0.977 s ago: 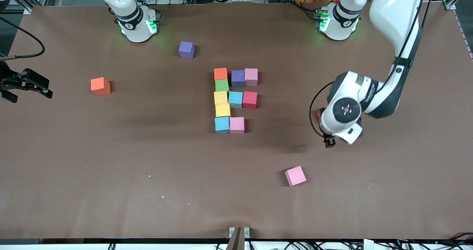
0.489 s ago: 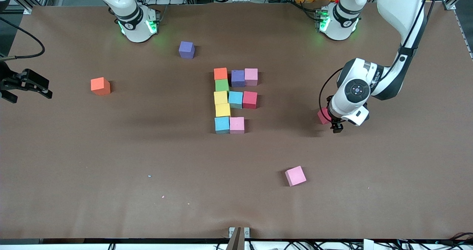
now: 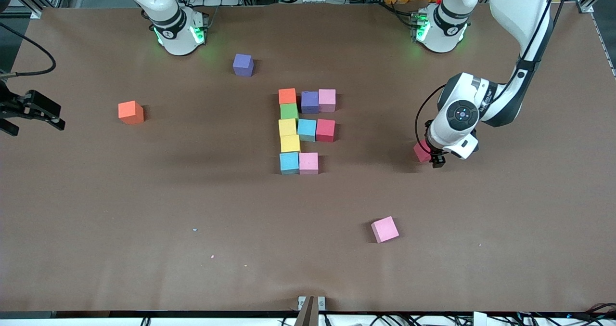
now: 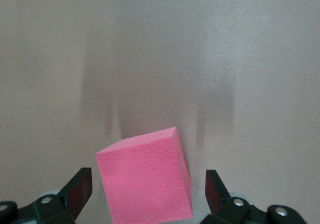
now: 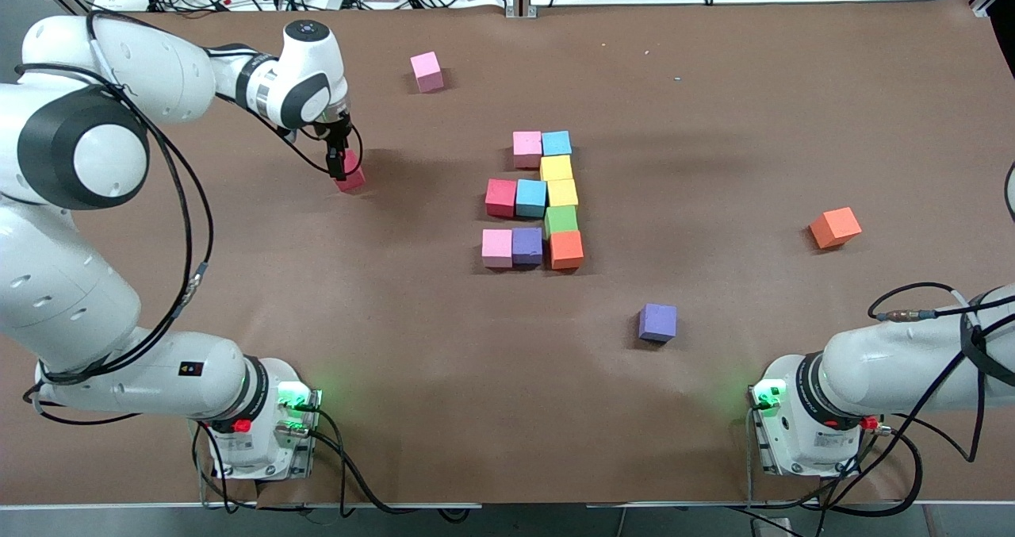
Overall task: Arrange 11 blocks into digit 3
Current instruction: 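Grasp the pink cube with the left gripper and lift it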
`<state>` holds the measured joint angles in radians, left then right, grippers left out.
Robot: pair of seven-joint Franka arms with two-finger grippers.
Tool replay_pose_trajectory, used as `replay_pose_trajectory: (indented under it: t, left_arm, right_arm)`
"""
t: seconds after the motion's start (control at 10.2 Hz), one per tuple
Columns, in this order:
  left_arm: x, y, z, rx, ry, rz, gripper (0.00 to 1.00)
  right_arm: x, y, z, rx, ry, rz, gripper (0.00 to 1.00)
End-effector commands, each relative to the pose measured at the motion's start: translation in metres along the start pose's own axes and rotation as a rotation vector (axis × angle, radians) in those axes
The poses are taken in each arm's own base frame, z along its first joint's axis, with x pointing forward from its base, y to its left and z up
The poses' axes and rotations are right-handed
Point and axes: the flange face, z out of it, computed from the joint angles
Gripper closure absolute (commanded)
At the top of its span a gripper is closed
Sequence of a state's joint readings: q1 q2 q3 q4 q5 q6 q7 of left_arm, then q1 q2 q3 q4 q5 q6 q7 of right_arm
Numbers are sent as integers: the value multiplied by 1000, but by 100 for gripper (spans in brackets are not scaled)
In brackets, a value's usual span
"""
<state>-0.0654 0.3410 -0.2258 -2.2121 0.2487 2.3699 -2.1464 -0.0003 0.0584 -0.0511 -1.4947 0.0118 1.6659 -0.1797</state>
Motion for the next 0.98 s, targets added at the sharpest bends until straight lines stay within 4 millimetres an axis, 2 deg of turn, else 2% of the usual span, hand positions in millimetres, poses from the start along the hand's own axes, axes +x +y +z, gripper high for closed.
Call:
replay_pose_trajectory:
  t: [0.0, 0.2, 0.29, 0.49, 0.68, 0.78, 0.88]
  left_arm:
    - [3, -7, 0, -9, 2, -7, 0]
    - [2, -8, 5, -5, 0, -6, 0]
    - [2, -7, 7, -2, 0, -7, 3]
    - [0, -4, 17, 5, -7, -5, 35]
    - [-6, 4, 16, -3, -16, 0, 68]
    - [-14, 7, 11, -16, -23, 5, 75]
    - [-20, 14, 4, -28, -34, 0, 78]
  right_arm:
    - [1, 3, -7, -3, 8, 16, 0]
    - [2, 2, -7, -3, 8, 13, 0]
    - [1, 2, -7, -4, 6, 13, 0]
    - [1, 2, -6, -3, 3, 13, 0]
    - [1, 2, -6, -2, 2, 13, 0]
    - [1, 0, -6, -1, 0, 10, 0]
    - [1, 1, -6, -1, -3, 11, 0]
